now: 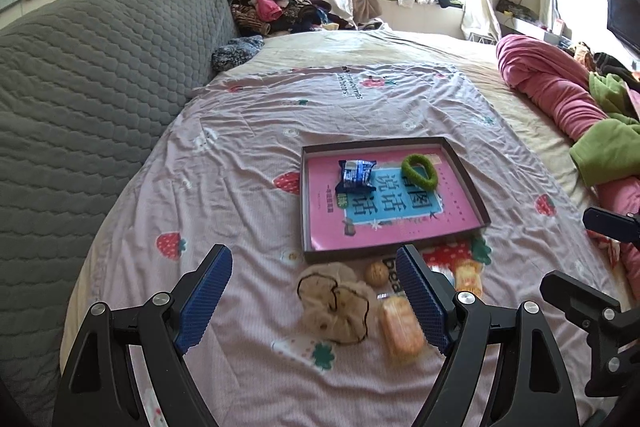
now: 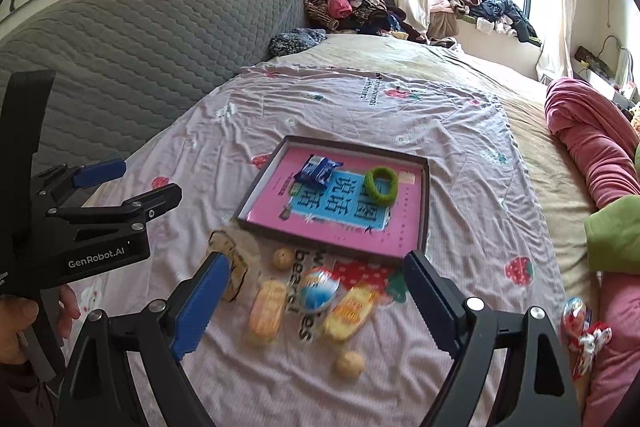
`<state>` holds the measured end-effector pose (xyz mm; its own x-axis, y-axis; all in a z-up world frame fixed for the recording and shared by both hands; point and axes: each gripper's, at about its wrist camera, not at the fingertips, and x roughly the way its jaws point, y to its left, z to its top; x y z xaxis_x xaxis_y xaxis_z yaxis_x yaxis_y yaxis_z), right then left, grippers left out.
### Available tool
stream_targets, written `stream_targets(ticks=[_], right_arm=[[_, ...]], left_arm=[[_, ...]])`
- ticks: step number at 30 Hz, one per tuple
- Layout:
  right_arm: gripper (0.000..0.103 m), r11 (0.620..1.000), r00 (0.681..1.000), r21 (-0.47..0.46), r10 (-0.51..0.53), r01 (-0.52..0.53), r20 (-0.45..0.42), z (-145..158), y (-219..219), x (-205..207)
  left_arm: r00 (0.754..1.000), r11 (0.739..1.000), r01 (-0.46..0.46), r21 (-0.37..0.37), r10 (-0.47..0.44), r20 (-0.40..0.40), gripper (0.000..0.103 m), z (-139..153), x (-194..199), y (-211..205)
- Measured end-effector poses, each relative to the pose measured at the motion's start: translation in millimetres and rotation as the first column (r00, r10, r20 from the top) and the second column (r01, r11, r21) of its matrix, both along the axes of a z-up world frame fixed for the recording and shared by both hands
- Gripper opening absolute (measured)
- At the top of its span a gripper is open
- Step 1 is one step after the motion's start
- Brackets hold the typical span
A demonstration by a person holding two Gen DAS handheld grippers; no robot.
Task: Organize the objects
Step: 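Withdraw both grippers from the tray toward the remaining items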
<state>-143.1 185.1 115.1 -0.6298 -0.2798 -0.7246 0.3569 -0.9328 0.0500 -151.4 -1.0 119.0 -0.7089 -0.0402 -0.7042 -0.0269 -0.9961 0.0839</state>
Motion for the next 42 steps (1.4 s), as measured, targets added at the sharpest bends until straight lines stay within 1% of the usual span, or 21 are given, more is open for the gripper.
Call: stream_targets(ticks=[6,9,12,17,19,22,30,33,39,42], right_arm=[[0.09,1.0,1.0,-0.008,0.003,-0.003,0.014,-8.1,-0.9,22.9],[0.09,1.0,1.0,-0.011,0.008,-0.008,0.022,-12.4,-2.2,34.8],[0.09,1.0,1.0,-0.002,0.006,-0.006,0.022,-15.6,-3.3,43.5],[0.09,1.0,1.0,-0.013,0.007,-0.007,0.022,-18.6,-1.0,60.9],[0.091,1.0,1.0,-0.014,0.006,-0.006,0.017,-18.9,-0.6,66.3],[0.096,1.0,1.0,-0.013,0.001,-0.001,0.013,-21.8,0.0,73.7],[0.098,1.0,1.0,-0.017,0.006,-0.006,0.027,-42.2,-3.2,82.7],[0.1,1.0,0.999,-0.008,0.007,-0.007,0.041,-52.1,-4.0,80.0],[0.101,1.0,0.998,0.007,-0.003,0.003,0.059,-69.4,-4.3,72.2],[0.101,1.0,0.997,0.006,-0.006,0.005,0.071,-75.5,-4.0,67.4]], left_arm=[[1.0,1.0,0.002,0.003,-0.002,-0.005,0.085,-3.3,29.5,-0.8],[1.0,1.0,-0.001,0.015,0.001,-0.004,0.085,-6.9,42.2,-2.2],[1.0,1.0,-0.004,0.03,0.004,0.001,0.085,-10.1,53.5,-2.5],[1.0,1.0,-0.004,0.027,0.004,0.003,0.085,-14.3,68.9,-1.4],[1.0,1.0,-0.006,0.028,0.006,0.003,0.085,-17.2,75.8,-1.5],[1.0,1.0,-0.006,0.021,0.006,0.003,0.085,-23.6,84.8,-1.7],[1.0,1.0,-0.01,0.023,0.01,0.021,0.085,-44.7,92.5,-4.4],[1.0,1.0,-0.007,0.026,0.006,0.03,0.085,-56.0,90.6,-5.2],[0.999,1.0,-0.001,0.027,0.0,0.051,0.085,-74.4,81.4,-4.5],[0.998,0.999,-0.001,0.041,-0.001,0.057,0.085,-83.4,77.5,-4.8]])
